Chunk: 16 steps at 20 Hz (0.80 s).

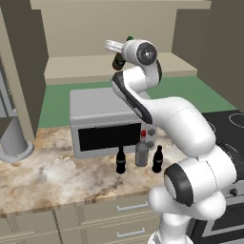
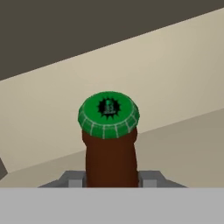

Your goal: Sort all alcoholic drinks to one cabinet, and non-alcoholic drinks to the other.

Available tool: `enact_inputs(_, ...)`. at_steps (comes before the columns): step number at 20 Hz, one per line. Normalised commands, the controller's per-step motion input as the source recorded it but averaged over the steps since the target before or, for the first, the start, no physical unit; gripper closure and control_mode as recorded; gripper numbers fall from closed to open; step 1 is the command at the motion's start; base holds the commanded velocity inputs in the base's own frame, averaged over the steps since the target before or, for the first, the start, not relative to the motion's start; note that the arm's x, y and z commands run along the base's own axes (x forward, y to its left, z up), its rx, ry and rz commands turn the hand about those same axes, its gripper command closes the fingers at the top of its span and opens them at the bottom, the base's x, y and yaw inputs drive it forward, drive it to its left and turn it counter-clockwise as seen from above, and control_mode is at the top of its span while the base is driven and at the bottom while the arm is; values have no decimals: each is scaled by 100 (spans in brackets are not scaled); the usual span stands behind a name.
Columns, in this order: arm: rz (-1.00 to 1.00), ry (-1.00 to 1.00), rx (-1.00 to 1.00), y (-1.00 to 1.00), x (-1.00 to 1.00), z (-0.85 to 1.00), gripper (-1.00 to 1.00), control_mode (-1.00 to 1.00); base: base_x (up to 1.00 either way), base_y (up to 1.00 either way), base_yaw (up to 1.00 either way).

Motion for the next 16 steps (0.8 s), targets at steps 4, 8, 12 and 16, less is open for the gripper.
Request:
enact_inputs(4, 0, 1, 0, 24, 36, 0, 100, -100, 0, 0, 0)
enact_inputs(8, 0, 2, -1, 25, 36, 0, 100, -100, 0, 0, 0)
enact_inputs(12, 0, 2, -1, 23, 29, -5, 100, -100, 0, 0, 0)
enact_inputs(16, -1, 3, -1, 26, 22, -14, -100, -100, 0, 0, 0)
